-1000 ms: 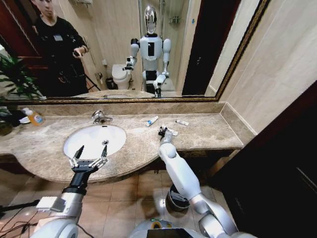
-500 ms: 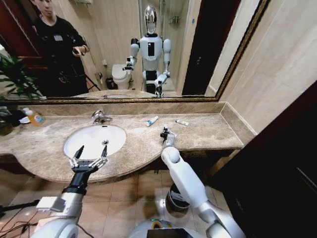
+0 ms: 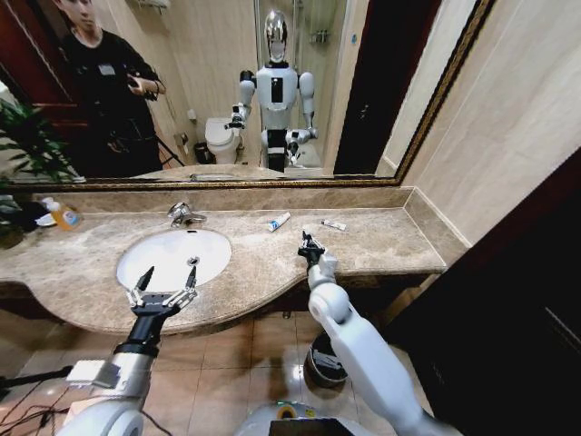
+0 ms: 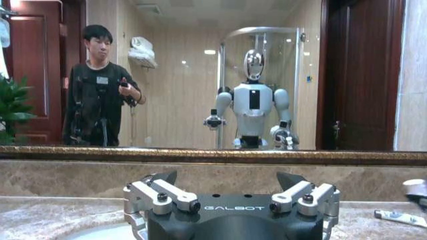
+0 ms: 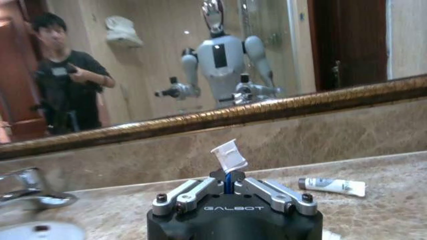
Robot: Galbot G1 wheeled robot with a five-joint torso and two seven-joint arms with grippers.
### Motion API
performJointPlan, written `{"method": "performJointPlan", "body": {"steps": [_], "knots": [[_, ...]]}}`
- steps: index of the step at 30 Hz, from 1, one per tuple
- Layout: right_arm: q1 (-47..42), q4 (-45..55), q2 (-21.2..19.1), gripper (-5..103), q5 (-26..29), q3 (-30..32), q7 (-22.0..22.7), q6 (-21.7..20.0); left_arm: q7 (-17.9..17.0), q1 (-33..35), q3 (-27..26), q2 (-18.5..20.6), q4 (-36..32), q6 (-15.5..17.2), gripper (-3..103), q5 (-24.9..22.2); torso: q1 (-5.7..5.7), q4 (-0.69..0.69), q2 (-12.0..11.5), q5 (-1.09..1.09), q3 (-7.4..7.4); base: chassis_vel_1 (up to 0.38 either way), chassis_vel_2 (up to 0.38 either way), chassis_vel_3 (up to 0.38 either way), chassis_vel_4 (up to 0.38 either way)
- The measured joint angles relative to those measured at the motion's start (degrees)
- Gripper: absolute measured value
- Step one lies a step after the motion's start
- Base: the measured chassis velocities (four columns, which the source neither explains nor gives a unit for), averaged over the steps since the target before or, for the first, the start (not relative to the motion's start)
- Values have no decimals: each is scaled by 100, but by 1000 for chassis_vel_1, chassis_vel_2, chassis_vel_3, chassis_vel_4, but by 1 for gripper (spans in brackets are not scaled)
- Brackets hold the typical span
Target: Pick up the trash from the sink and place it in the trash bin.
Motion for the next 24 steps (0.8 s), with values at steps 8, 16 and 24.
{"method": "performJointPlan", "body": {"steps": [8, 16, 24], "knots": [[-1293, 1477, -580, 3, 726, 511, -50, -54, 1, 0, 1, 0, 0, 0, 100, 0, 0, 0, 0, 2, 0, 0, 0, 0, 0], [-2374, 2186, -700, 3, 610, 921, -207, -12, 1, 0, 0, 0, 0, 0, 100, 0, 0, 0, 0, 1, 0, 0, 0, 0, 0], [-3121, 1584, -317, 3, -172, 923, -289, 500, 1, 0, 0, 0, 0, 0, 100, 0, 0, 0, 0, 0, 0, 0, 0, 0, 0]]}}
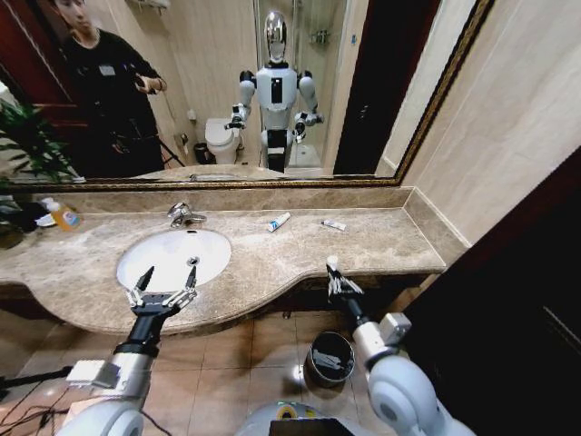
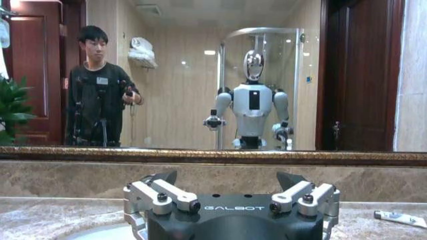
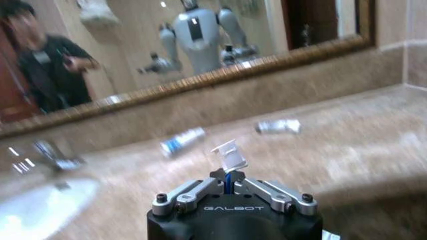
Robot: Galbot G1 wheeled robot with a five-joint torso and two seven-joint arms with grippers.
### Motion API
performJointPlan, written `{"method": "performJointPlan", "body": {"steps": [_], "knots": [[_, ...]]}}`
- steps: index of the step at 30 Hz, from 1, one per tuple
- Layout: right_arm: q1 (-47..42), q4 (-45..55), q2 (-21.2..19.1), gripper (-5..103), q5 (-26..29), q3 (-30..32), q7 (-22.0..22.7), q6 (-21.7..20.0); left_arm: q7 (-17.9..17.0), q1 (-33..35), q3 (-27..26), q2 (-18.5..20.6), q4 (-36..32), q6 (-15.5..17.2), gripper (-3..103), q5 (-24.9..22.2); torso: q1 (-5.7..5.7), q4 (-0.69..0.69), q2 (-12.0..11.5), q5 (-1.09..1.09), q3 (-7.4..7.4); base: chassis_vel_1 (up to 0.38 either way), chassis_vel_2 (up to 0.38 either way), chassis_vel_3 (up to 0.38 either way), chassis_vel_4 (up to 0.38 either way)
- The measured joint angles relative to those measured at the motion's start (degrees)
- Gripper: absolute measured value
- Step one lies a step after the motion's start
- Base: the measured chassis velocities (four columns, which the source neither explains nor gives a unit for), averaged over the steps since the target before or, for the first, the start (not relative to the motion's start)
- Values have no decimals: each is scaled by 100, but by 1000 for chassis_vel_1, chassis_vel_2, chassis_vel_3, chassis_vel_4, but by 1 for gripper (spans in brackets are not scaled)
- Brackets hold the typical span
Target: Pick up the trash from the sink and place it in the trash bin.
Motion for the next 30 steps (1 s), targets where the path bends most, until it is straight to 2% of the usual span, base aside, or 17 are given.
{"method": "performJointPlan", "body": {"steps": [1, 4, 5, 9, 10, 13, 14, 17, 22, 27, 30], "knots": [[0, 0, 0, 3, 0, 0, 0, 0, 0, 0, 0, 0, 0, 0, 100, 0, 0, 0, 0, 0, 0, 0, 0, 0, 0], [-202, -822, 216, 3, -418, 23, -190, 446, 0, 0, 0, 0, 0, 0, 100, 0, 1, 0, 0, 0, 0, 0, 0, 0, 0], [-202, -822, 216, 3, -418, 23, -190, 446, 0, 0, 0, 0, 0, 0, 100, 0, 1, 0, 0, 0, 0, 0, 0, 0, 0], [-246, -1833, 229, 3, -647, 41, -306, 1134, 0, 0, 0, 0, 0, 0, 100, 0, 0, 0, 0, 0, 0, 0, 0, 0, 0], [-246, -1833, 229, 3, -647, 41, -306, 1134, 0, 0, 0, 0, 0, 0, 100, 0, 0, 0, 0, 0, 0, 0, 0, 0, 0], [-12, -3071, 190, 3, -672, -8, -464, 1703, 0, 0, 0, 0, 0, 0, 100, 0, 1, 0, 0, 1, 1, 0, 0, 0, 0], [-12, -3071, 190, 3, -672, -8, -464, 1703, 0, 0, 0, 0, 0, 0, 100, 0, 1, 0, 0, 1, 1, 0, 0, 0, 0], [350, -4213, 429, 3, -716, 5, -637, 2055, 0, 0, 0, 0, 0, 0, 100, 0, 1, 1, 0, 0, 1, 0, 0, 0, 0], [775, -5426, 709, 3, -862, 11, -684, 2330, 0, 0, 0, 0, 0, 0, 100, 0, 1, 0, 0, 1, 1, 0, 0, 0, 0], [967, -5829, 789, 3, -905, 5, -708, 2397, 0, 0, 0, 0, 0, 0, 100, 0, 1, 0, 0, 0, 0, 0, 0, 0, 0], [1283, -6498, 898, 3, -1040, 1, -694, 2528, 0, 0, 0, 0, 0, 0, 100, 0, 1, 0, 0, 0, 0, 0, 0, 0, 0]]}}
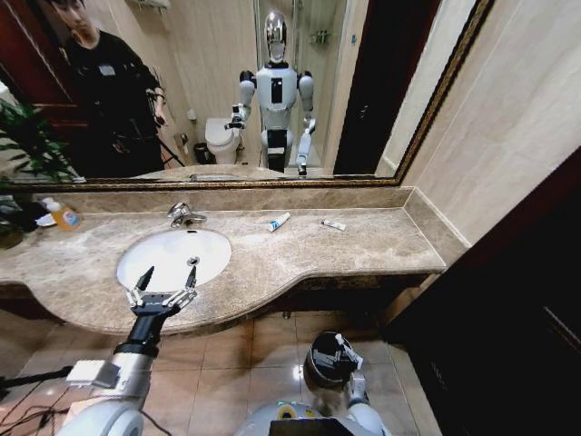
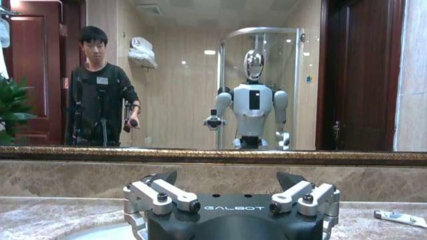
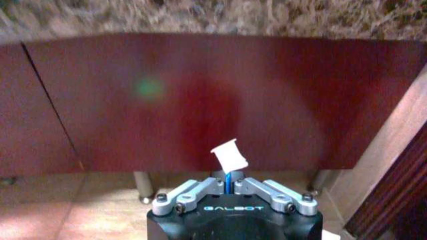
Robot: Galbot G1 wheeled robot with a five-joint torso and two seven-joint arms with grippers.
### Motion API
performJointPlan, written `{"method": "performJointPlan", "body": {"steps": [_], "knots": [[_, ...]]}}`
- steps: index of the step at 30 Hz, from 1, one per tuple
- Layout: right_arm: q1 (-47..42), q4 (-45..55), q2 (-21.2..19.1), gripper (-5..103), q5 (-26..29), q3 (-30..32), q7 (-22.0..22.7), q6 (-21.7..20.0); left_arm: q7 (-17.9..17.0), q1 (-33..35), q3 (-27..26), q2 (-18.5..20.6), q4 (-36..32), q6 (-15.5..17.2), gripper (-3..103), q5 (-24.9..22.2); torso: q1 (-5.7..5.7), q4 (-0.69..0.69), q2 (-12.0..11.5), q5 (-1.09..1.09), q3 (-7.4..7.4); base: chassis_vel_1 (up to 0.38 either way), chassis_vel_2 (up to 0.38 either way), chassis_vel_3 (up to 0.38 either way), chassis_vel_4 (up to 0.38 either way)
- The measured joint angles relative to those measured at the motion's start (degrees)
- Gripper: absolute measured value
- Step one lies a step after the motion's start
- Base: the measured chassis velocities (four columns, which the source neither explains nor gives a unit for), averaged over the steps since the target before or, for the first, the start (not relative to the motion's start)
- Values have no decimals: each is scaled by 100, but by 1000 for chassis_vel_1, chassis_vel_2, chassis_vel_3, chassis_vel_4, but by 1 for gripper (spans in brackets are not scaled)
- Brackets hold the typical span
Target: Pick up the trash from the sink and place it in the trash bin.
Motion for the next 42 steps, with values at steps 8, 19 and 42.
{"method": "performJointPlan", "body": {"steps": [8, 19, 42], "knots": [[297, -993, 253, 3, -128, -14, 65, 300, 0, 0, 0, 0, 0, 0, 100, 0, 0, -1, 0, 0, 0, 0, 0, 0, 0], [295, -1085, 342, 3, -264, -27, 102, 391, 0, 0, 0, 0, 0, 0, 100, 0, 0, 0, 0, 0, 0, 0, 0, 0, 0], [254, -1039, 466, 54, -466, -73, 560, 560, 0, 0, 0, 0, 0, 0, 100, 0, 0, 0, 0, 0, 0, 0, 0, 0, 0]]}}
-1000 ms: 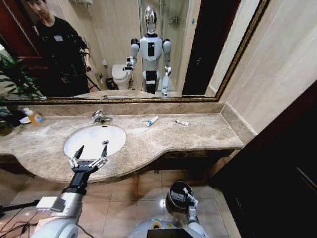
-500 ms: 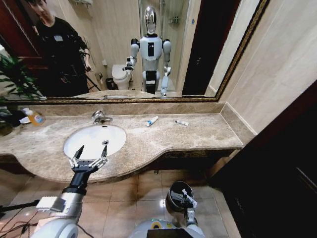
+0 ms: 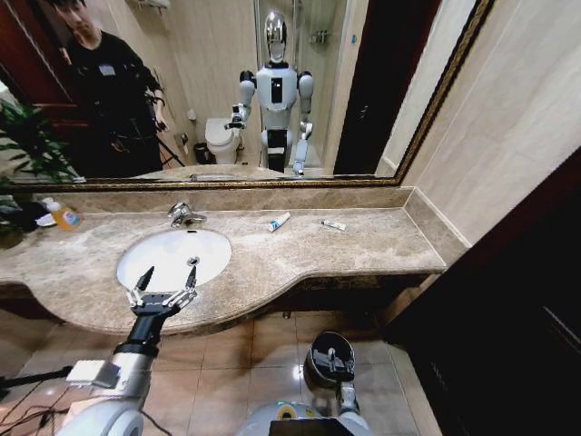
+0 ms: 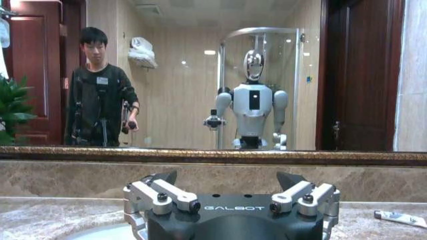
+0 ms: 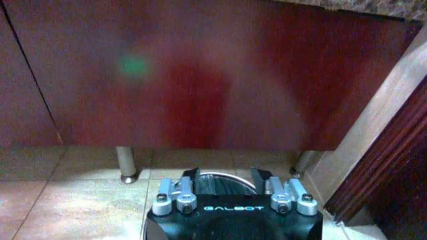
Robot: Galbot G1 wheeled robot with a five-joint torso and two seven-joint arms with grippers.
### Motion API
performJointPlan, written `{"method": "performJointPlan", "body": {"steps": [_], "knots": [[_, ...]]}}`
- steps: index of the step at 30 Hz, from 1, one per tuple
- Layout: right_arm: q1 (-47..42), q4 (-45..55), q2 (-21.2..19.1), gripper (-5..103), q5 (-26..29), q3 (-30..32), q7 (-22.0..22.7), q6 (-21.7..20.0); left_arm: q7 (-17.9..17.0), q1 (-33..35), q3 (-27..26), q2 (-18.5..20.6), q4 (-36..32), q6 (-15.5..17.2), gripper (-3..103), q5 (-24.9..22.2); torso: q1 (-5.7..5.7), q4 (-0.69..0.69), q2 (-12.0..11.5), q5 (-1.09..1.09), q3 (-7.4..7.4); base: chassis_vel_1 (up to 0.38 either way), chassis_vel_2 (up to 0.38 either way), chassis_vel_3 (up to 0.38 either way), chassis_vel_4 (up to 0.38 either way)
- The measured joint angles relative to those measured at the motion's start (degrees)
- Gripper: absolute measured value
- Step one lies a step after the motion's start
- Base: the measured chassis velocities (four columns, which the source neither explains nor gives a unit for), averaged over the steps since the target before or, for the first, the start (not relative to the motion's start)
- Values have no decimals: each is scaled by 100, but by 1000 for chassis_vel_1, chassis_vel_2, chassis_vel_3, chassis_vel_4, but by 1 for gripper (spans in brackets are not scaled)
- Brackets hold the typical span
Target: Pick up the trash from the sink and place it in the trash bin.
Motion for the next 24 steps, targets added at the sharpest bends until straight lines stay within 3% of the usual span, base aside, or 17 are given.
{"method": "performJointPlan", "body": {"steps": [2, 5, 12, 24], "knots": [[-48, 103, -23, 65, -9, 3, 15, 0, 0, 0, 0, 0, 0, 0, 100, 0, 0, 0, 0, 0, 0, 0, 0, 0, 0], [-91, 194, -75, 71, -5, 9, 27, -9, 0, 0, 0, 0, 0, 0, 100, 0, 0, 0, 0, -1, 0, 0, 0, 0, 0], [-261, 532, -191, 99, 70, 22, 36, -65, 0, 0, 0, 0, 0, 0, 100, 0, 0, 0, 0, 0, 0, 0, 0, 0, 0], [-519, 1043, -309, 100, 70, -4, 52, -90, 0, 0, 0, 0, 0, 0, 100, 0, 0, 0, 0, 0, 0, 0, 0, 0, 0]]}}
